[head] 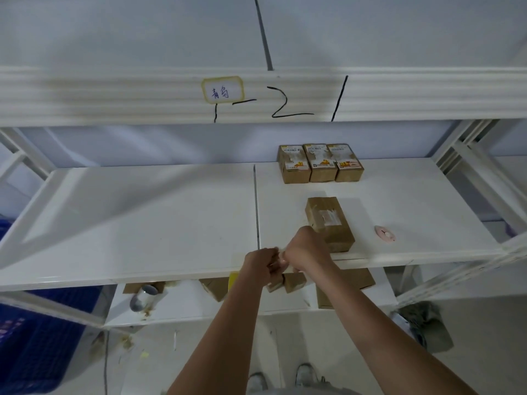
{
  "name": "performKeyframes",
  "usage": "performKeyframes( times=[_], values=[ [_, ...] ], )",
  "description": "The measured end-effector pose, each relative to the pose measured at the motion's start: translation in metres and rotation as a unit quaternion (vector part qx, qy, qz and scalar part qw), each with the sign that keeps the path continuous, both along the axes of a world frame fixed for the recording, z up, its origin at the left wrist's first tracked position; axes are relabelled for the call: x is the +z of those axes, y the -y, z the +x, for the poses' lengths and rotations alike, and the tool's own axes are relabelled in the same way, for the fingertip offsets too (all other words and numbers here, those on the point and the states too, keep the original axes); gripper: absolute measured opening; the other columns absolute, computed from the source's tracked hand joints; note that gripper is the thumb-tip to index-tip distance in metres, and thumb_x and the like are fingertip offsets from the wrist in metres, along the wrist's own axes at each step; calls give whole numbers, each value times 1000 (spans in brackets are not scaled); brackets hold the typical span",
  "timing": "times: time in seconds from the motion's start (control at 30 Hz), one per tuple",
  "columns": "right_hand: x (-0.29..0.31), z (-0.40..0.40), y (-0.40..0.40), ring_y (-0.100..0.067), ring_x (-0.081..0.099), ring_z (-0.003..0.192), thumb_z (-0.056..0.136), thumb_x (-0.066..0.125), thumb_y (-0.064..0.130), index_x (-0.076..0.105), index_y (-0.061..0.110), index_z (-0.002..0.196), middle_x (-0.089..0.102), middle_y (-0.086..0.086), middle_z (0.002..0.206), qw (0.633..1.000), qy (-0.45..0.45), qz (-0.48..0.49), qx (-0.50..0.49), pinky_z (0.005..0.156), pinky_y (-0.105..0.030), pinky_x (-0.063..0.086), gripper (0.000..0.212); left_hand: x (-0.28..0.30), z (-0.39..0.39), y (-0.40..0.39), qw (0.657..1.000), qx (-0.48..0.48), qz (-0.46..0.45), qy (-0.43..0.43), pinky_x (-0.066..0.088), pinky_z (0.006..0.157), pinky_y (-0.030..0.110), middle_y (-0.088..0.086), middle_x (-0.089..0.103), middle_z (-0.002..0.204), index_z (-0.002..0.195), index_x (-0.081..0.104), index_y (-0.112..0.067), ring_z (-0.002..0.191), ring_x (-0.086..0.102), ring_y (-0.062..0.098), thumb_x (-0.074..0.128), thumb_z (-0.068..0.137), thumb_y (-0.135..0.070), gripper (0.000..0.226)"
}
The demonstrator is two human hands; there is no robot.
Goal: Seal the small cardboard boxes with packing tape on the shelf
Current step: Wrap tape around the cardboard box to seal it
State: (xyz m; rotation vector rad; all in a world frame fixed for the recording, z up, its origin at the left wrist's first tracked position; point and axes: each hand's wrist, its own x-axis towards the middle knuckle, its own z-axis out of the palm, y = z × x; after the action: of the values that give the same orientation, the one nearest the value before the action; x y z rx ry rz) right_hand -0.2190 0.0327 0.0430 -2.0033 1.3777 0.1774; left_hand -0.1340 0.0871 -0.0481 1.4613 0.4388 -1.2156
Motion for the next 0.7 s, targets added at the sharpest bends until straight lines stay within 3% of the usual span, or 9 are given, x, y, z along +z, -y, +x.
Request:
performKeyframes(
  times=[0.07,0.17,0.27,0.37,0.47,0.53,0.6,0.7],
  values=[
    [5,1,5,-15,70,60,77,81,14,67,5,86,71,-6,72,1000,-17,2,-1,51,-21,52,19,6,-1,0,1000,-1,-22,0,58,46,31,8,56,44,75,57,2,30,52,16,64,95,-3,21],
    [4,-3,10,-15,72,61,73,84,14,70,6,90,72,-5,78,1000,-19,23,4,57,-23,56,24,8,-5,-3,999,9,-29,-25,58,47,31,10,64,52,81,62,3,43,62,22,64,95,-5,16],
    [-4,-6,7,-16,72,60,75,83,12,70,5,93,72,-4,81,999,-6,34,9,57,-25,58,23,6,-10,-6,999,11,-25,-31,60,56,38,13,66,71,80,63,2,64,65,31,66,94,-8,17],
    [-8,-4,8,-16,72,57,77,83,15,69,5,94,71,-3,81,999,12,48,-4,54,-23,56,24,4,-10,-9,1000,-1,-21,-20,62,72,45,14,67,80,85,64,2,71,68,36,67,93,-8,13],
    [-9,-4,12,-17,73,63,77,84,14,70,3,99,68,-3,82,996,25,85,-30,66,-28,62,29,0,-9,-11,1000,-12,-24,-16,60,84,49,18,69,88,90,65,2,73,70,36,65,93,-6,9],
    [-11,-6,12,-20,73,69,77,85,11,70,0,101,70,-8,90,992,33,111,-50,73,-33,63,31,-1,-9,-13,1000,-15,-12,-12,62,77,44,18,68,88,91,65,2,68,67,33,63,93,-4,8],
    [-14,-9,12,-22,73,70,76,85,10,70,-1,102,71,-10,98,989,34,129,-61,73,-34,63,32,-2,-9,-14,1000,-27,6,1,61,60,38,18,69,89,97,67,3,65,65,31,61,92,-4,10],
    [-19,-13,13,-22,69,59,74,87,11,68,-1,102,70,-11,102,984,38,152,-81,68,-33,63,36,-3,-3,-14,997,-59,39,31,55,49,31,15,71,88,101,66,3,61,66,27,60,93,-11,17]
  ],
)
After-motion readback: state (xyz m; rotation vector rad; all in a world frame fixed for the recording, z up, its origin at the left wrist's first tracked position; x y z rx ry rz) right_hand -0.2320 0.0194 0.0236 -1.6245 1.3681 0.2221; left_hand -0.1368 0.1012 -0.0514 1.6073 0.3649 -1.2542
